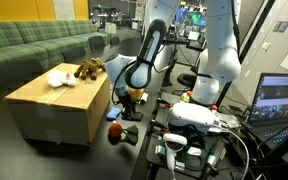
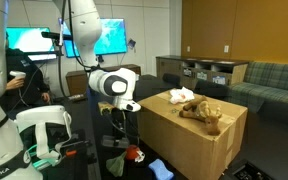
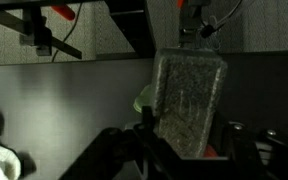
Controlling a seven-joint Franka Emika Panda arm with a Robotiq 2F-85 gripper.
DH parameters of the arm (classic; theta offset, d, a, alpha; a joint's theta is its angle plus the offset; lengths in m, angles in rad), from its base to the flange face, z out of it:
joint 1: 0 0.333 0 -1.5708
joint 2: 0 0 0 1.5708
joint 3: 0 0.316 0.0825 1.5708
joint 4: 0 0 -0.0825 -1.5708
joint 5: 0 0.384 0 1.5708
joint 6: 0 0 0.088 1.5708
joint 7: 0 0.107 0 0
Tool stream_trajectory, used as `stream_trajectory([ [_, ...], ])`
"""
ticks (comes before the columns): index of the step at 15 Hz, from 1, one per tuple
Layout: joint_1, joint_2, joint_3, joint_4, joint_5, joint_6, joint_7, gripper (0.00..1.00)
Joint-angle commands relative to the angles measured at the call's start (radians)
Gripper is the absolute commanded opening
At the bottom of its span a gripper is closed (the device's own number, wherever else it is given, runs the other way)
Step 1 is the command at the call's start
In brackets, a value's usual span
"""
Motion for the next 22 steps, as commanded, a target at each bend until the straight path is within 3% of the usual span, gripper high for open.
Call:
stream_trajectory([
  [1,0.032,0.12,-0.071,0.091,-0.021,0.059,0.003,0.31],
  [10,0.044,0.255,-0.214,0.189,-0.031,0.13,-0.024,0.31],
  [11,0.049,0.268,-0.222,0.197,-0.034,0.136,-0.019,0.47],
  [12,0.054,0.282,-0.23,0.205,-0.035,0.139,-0.015,0.81],
  [13,0.055,0.295,-0.232,0.212,-0.032,0.145,-0.018,0.82],
  [16,0.063,0.313,-0.239,0.219,-0.027,0.157,-0.026,0.99],
  [22,0.028,0.268,-0.178,0.171,0.007,0.189,-0.116,1.0],
])
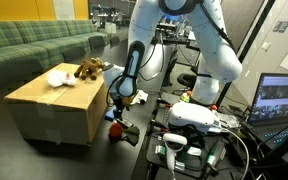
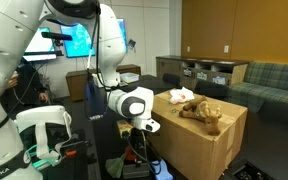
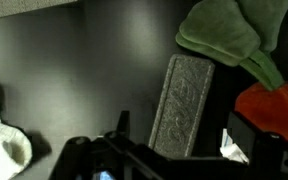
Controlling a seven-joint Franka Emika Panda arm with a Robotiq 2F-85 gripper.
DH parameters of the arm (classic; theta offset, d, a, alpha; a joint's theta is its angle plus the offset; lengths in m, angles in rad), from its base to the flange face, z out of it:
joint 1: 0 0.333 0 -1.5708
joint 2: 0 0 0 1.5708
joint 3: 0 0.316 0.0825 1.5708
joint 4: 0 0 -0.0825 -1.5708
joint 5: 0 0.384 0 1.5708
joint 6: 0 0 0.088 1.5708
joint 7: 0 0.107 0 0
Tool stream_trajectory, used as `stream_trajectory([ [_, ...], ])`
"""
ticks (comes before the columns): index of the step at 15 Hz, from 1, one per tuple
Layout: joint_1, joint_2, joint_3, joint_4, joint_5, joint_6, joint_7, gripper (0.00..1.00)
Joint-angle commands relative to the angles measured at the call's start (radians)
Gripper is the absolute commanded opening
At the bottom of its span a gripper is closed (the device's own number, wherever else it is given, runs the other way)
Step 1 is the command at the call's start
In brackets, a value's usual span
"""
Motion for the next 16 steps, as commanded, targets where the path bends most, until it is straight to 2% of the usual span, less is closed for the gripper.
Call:
stream_trajectory([
  [1,-0.033,-0.045,0.061,-0.043,0.039,0.041,-0.104,1.0],
  [7,-0.087,-0.077,0.198,-0.087,0.121,0.086,-0.25,1.0],
  [16,-0.099,-0.016,0.29,-0.096,0.165,0.245,-0.337,1.0],
])
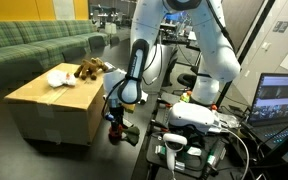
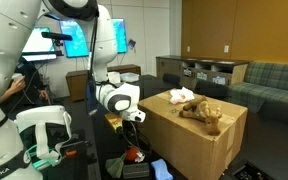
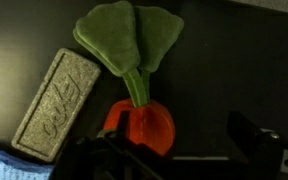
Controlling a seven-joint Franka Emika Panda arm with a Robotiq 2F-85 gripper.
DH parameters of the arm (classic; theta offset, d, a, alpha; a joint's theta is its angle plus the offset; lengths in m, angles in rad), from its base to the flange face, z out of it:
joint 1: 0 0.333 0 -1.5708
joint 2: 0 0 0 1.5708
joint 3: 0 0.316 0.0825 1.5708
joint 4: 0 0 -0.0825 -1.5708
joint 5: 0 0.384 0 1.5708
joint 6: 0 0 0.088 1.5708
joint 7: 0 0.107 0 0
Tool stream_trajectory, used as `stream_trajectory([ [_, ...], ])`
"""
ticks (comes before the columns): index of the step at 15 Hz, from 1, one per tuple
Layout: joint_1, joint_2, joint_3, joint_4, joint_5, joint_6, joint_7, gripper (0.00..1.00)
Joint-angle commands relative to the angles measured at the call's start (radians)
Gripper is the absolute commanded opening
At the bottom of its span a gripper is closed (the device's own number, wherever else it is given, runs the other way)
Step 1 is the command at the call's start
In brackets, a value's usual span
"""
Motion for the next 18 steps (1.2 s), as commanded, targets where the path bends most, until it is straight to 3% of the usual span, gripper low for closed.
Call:
stream_trajectory([
  [1,-0.008,0.02,0.022,-0.015,0.021,0.097,-0.042,1.0],
  [5,0.021,0.045,-0.012,-0.014,0.001,0.167,-0.034,1.0],
  [13,0.166,0.095,-0.163,0.024,-0.028,0.209,-0.006,1.0],
  [15,0.187,0.107,-0.181,0.036,-0.027,0.206,-0.005,0.76],
  [18,0.214,0.122,-0.208,0.05,-0.026,0.202,0.003,0.51],
])
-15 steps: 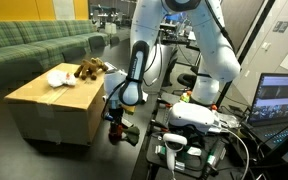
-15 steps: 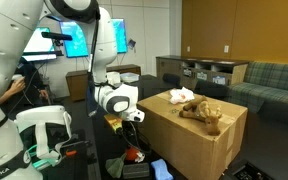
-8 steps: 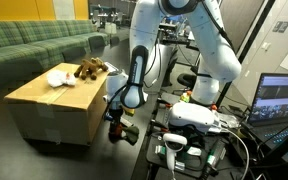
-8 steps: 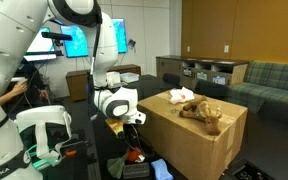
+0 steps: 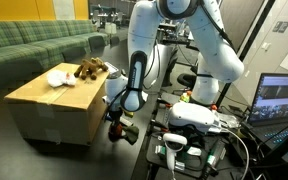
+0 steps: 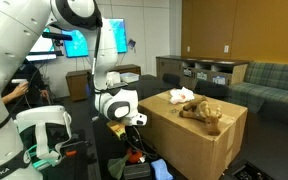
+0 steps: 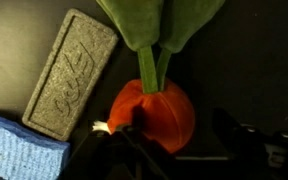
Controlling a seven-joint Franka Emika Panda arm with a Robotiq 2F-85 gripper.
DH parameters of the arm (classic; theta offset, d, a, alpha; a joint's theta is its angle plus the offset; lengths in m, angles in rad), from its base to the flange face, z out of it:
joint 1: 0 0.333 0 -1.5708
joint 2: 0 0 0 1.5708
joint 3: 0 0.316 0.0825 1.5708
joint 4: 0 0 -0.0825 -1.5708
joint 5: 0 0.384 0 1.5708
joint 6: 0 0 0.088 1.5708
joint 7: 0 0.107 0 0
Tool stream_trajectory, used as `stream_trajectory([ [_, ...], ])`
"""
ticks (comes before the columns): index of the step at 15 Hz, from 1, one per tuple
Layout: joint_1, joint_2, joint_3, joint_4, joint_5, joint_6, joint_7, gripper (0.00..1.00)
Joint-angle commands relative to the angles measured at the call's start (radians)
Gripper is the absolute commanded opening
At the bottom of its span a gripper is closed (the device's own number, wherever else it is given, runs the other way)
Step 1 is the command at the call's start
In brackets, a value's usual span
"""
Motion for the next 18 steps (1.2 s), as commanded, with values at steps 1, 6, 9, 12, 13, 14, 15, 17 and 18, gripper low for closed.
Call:
stream_trajectory([
  [1,0.049,0.038,-0.048,0.034,-0.015,0.019,0.026,0.44],
  [6,0.052,0.05,-0.057,0.044,-0.009,0.01,0.031,0.07],
  [9,0.035,0.038,-0.044,0.04,-0.008,-0.007,0.023,0.02],
  [12,0.009,-0.009,-0.016,0.021,-0.008,-0.051,0.008,0.0],
  [13,-0.001,-0.028,-0.005,0.015,-0.008,-0.07,0.002,0.02],
  [14,-0.022,-0.06,0.016,0.004,-0.006,-0.099,-0.009,0.02],
  [15,-0.042,-0.089,0.037,-0.003,-0.003,-0.131,-0.016,0.02],
  [17,-0.076,-0.145,0.081,-0.007,0.009,-0.199,-0.02,0.02],
  [18,-0.096,-0.174,0.108,-0.007,0.019,-0.235,-0.023,0.02],
])
